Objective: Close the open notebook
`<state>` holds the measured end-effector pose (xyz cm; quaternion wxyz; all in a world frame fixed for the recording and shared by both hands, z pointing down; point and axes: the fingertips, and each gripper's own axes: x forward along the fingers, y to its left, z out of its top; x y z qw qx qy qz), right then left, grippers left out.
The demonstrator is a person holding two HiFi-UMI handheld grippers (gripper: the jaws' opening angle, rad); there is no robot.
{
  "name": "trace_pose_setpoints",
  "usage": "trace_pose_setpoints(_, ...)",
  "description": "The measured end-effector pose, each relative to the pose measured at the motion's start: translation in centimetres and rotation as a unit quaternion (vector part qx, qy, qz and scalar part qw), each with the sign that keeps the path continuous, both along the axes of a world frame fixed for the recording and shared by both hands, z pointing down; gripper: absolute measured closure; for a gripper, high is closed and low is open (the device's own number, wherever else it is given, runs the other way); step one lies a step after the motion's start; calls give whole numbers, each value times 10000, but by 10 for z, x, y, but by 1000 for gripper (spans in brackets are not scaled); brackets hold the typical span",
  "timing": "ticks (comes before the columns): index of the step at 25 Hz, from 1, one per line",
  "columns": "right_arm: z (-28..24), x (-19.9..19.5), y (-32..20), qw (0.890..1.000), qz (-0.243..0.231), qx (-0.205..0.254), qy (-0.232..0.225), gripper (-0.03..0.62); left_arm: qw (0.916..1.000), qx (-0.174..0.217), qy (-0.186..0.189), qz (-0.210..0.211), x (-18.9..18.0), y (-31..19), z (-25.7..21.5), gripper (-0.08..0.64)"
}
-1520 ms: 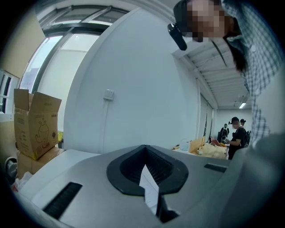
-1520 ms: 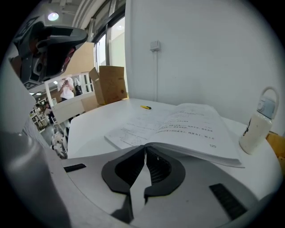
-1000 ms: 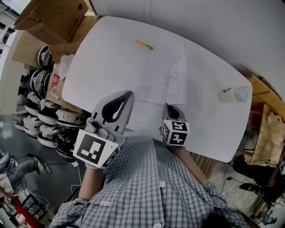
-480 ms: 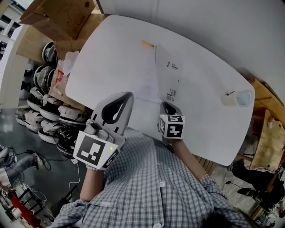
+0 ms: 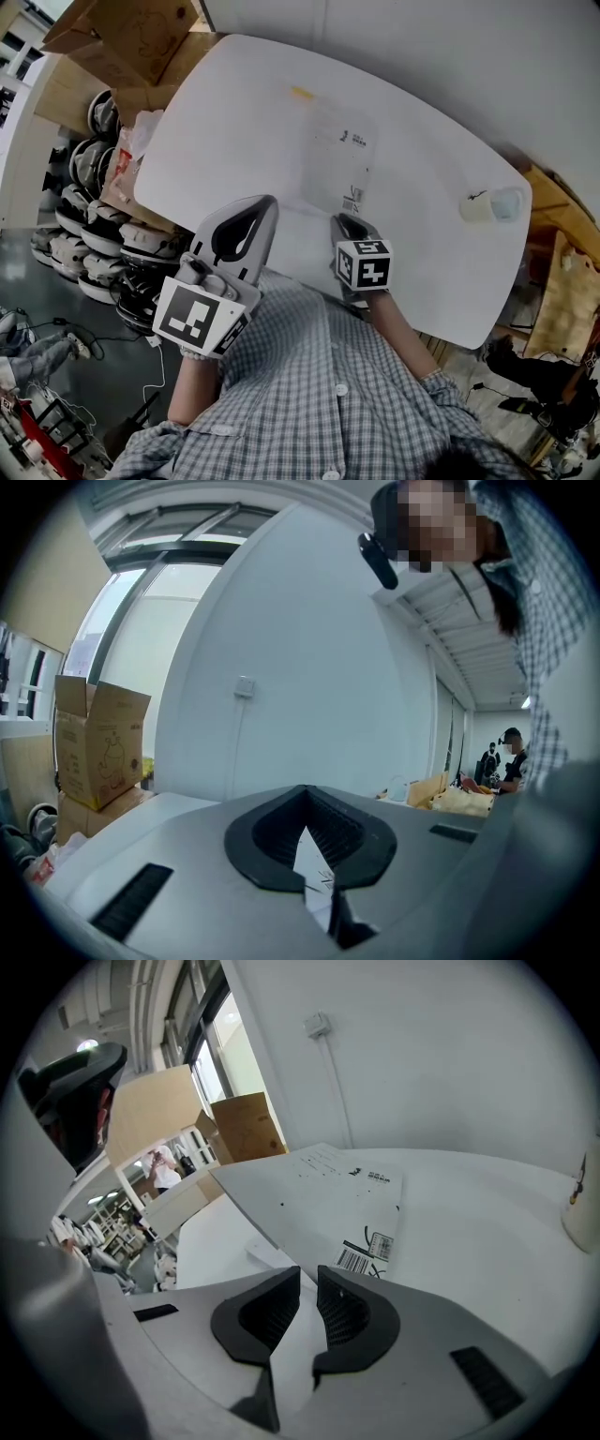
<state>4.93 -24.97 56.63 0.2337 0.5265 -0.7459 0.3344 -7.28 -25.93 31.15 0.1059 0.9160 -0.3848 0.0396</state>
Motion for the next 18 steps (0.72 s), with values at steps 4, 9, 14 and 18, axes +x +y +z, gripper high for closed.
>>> trace_pose_setpoints(4, -12, 0, 5, 9995, -58, 49, -301, 549, 10000, 47, 23, 70, 11, 2, -3, 561)
trace_pose_setpoints(9, -45, 20, 12, 9980, 141, 451, -421, 549, 9997, 184, 29, 147, 25, 8, -10, 561)
trace_pose_setpoints(14, -93, 40, 14, 9936, 78, 1077, -318, 549, 9995, 277, 53, 141, 29, 15, -16, 561)
trace_pose_setpoints(18, -144, 51, 13, 9835, 40, 1807, -116, 551, 9992, 379, 88, 129, 33, 21, -23, 561)
